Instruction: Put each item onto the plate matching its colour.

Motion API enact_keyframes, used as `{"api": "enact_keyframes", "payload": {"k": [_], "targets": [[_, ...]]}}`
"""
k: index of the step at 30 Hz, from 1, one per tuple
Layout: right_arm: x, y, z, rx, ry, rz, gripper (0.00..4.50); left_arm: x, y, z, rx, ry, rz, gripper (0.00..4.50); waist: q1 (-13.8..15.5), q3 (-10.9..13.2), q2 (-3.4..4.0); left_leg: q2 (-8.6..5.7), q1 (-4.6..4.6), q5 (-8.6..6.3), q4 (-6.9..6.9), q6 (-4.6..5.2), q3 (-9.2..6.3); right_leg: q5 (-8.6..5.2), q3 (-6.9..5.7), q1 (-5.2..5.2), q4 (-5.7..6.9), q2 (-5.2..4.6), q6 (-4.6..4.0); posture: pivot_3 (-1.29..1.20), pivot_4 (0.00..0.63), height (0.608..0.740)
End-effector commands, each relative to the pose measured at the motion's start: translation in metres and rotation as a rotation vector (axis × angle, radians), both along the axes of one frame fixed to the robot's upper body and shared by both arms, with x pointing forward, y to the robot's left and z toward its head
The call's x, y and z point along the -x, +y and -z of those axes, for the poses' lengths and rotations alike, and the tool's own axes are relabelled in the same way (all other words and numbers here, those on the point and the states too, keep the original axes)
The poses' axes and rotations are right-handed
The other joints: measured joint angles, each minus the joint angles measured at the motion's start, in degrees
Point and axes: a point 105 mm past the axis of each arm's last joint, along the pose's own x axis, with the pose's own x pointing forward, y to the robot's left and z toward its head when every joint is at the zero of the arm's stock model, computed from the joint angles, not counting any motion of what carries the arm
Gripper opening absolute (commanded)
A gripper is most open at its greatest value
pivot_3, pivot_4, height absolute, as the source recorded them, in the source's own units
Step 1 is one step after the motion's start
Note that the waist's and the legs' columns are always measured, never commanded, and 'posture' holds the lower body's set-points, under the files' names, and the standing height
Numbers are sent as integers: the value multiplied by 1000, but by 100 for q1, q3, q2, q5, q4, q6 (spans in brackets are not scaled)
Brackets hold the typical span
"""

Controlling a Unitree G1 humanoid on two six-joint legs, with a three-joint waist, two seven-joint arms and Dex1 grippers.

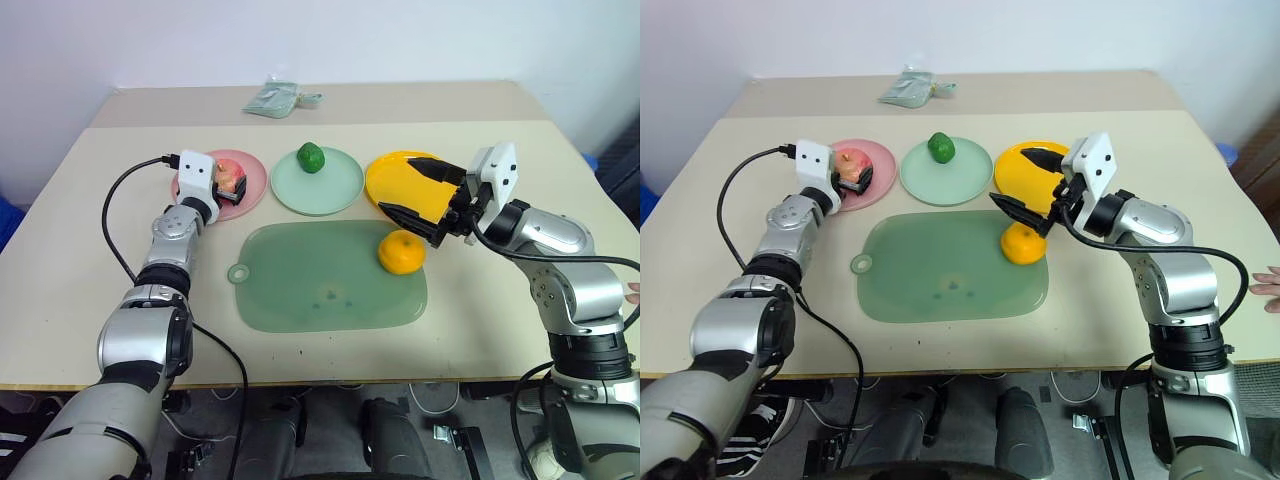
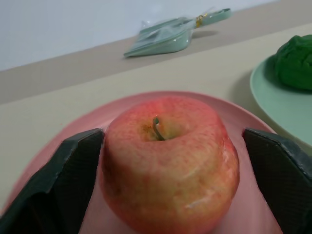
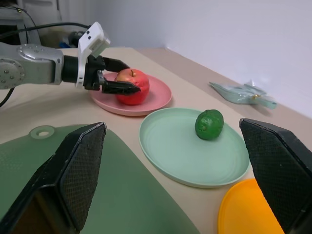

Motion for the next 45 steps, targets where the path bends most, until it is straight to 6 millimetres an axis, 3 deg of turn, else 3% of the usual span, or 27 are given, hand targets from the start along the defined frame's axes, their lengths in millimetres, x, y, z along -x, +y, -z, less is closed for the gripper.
{"api": "enact_keyframes", "payload": {"k": [1, 4, 7, 11, 15, 18, 26, 29, 31, 34, 41, 45], "targets": [[6, -2, -3, 46, -18, -10, 4500, 3, 4, -38, -79, -153, 38, 4460, 11, 0, 0, 0, 0, 0, 0, 0, 0, 0, 0, 1, -1, 0, 0, 0, 150, 740], [8, -7, 7, 94, 19, -5, 4500, 18, -14, -64, -57, -254, 273, 4460, 5, 0, 0, 0, 0, 0, 0, 0, 2, 0, 0, 0, -1, -1, 0, 0, 150, 740], [8, -10, 19, 132, 88, -7, 4500, 34, -27, -75, -83, -281, 489, 4460, 2, 0, 0, 0, -1, 0, 0, 0, 3, 0, 0, 1, -2, -1, -1, 0, 150, 740], [1, -12, 34, 165, 161, 26, 4500, 60, -38, -78, -51, -266, 772, 4460, -36, -1, 2, 3, 0, 0, -1, 0, 3, 0, 0, -1, 0, 1, -2, 0, 150, 740], [-7, -12, 47, 185, 213, 67, 4500, 106, -51, -68, 11, -161, 1138, 4460, -138, -3, 5, 5, 1, 0, -3, 1, 2, 0, 2, -2, 1, 0, -3, 0, 150, 740], [-12, -19, 63, 197, 280, 103, 4500, 118, -56, -58, -16, -23, 1223, 4460, -153, -3, 5, 5, 1, 1, -2, -2, -6, 1, 1, -3, 4, 4, -5, 0, 150, 740], [-7, -22, 84, 216, 409, 79, 4500, 126, -64, -46, -67, 51, 1235, 4460, -137, -3, 7, 5, 3, 1, -3, -3, -7, 2, 2, 0, 1, 3, -7, 0, 150, 740], [-4, -20, 81, 202, 409, 61, 3305, 126, -65, -43, -72, 37, 1216, 4500, -140, -3, 7, 6, 3, 1, -5, -3, -7, 1, 3, -3, 1, 3, -7, 0, 150, 740], [-9, -22, 74, 178, 379, 88, 2937, 125, -66, -44, -59, 29, 1207, 4500, -135, -3, 7, 6, 3, 1, -5, -3, -7, 1, 3, -2, 1, 3, -7, 0, 150, 740], [-14, -22, 62, 141, 335, 100, 2937, 125, -67, -43, -66, 24, 1201, 4500, -127, -3, 7, 6, 2, 1, -5, -3, -6, 1, 4, -3, 0, 2, -7, 0, 150, 740], [-46, -28, 3, -83, 164, 218, 2937, 108, -68, -60, -20, -109, 1077, 4500, -130, -3, 8, 6, 2, 2, -6, -3, -3, 2, 6, -6, 0, 1, -8, 0, 150, 740], [-77, -39, 2, -58, 97, 405, 2937, 98, -68, -58, -48, -132, 1005, 4500, -133, -3, 8, 5, 2, 2, -6, -4, -2, 3, 6, -4, 0, 2, -9, 0, 150, 740]]}}
